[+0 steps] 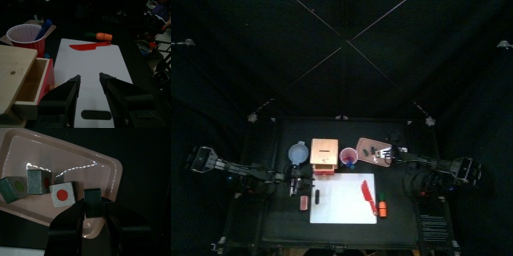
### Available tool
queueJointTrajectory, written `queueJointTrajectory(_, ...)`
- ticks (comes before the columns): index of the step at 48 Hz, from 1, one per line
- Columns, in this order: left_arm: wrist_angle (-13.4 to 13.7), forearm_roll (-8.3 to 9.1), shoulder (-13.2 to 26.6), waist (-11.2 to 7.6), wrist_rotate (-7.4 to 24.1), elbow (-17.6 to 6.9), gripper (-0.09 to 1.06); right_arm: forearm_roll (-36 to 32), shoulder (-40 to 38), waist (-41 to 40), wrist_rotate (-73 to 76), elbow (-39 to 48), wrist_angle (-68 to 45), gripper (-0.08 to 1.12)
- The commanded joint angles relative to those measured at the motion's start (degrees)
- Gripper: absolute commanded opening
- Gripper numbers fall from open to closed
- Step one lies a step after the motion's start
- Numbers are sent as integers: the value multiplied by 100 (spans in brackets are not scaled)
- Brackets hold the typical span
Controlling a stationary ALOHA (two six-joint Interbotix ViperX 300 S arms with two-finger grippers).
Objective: Place sushi on board then cut the sushi with the knife then place the pieces on the plate
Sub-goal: Place the 4 sushi pieces on the plate
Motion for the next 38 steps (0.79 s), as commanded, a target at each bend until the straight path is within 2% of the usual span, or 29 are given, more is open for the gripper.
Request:
queueJointTrajectory(1,-35,9,9,-26,0,-88,77,-35,35,-62,9,-62,-44,63)
queueJointTrajectory(8,-26,18,9,-44,18,-79,77,-185,70,-62,0,-44,-114,66)
queueJointTrajectory(16,-26,18,-26,-114,0,-53,77,-141,70,-79,9,-62,44,81)
queueJointTrajectory(21,-26,9,-26,-123,-9,-53,77,-149,9,-70,9,-114,185,82)
queueJointTrajectory(26,-26,-9,-26,-123,-18,-53,76,-149,-448,97,-9,-246,334,82)
queueJointTrajectory(29,-26,-26,-26,-123,-18,-53,77,-246,-861,545,-114,-343,255,82)
queueJointTrajectory(32,-26,-141,-26,-123,-9,-53,77,-562,-1213,1239,-202,-343,-193,82)
queueJointTrajectory(34,-26,-220,-26,-123,-9,-62,77,-844,-1389,1854,-352,-334,-712,82)
queueJointTrajectory(38,-26,-237,-26,-105,18,-70,77,-1213,-1512,2848,-519,-378,-1846,82)
